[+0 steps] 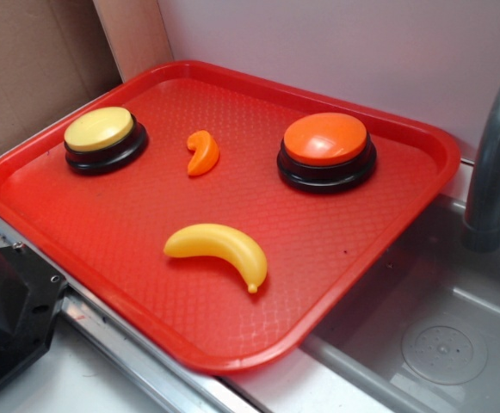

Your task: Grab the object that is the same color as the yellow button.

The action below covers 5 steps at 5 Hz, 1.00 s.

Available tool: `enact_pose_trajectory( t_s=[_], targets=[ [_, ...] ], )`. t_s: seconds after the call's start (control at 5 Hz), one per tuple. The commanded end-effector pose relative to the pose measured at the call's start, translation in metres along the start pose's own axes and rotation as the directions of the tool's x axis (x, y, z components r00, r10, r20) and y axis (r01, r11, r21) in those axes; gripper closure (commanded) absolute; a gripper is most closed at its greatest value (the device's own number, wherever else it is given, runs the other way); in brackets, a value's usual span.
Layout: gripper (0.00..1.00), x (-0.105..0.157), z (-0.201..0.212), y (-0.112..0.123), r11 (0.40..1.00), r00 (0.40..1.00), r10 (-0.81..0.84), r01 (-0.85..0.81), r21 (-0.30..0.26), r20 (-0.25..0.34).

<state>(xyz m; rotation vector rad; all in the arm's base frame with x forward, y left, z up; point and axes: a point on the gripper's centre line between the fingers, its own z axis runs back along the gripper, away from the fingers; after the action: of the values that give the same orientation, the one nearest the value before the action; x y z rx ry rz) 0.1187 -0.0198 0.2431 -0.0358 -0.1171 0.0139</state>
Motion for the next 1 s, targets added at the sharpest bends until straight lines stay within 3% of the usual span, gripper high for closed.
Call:
enact_pose_trajectory(
  t_s=[0.0,0.2,0.4,0.6,0.8],
  targets=[
    [0.0,0.0,0.0,0.0,1.0,1.0,0.0,0.0,0.0,0.0],
    [0.0,0.016,-0.021,-0.019,0.966,0.963,-0.252,0.256,0.037,-0.091],
    [0.0,0.026,-0.059,-0.037,0.872,0.861,-0.481,0.489,0.01,-0.165],
    [0.0,0.027,-0.104,-0.049,0.724,0.698,-0.676,0.688,-0.039,-0.238],
    [0.0,0.024,-0.145,-0.047,0.54,0.497,-0.803,0.84,-0.048,-0.328]
  ],
)
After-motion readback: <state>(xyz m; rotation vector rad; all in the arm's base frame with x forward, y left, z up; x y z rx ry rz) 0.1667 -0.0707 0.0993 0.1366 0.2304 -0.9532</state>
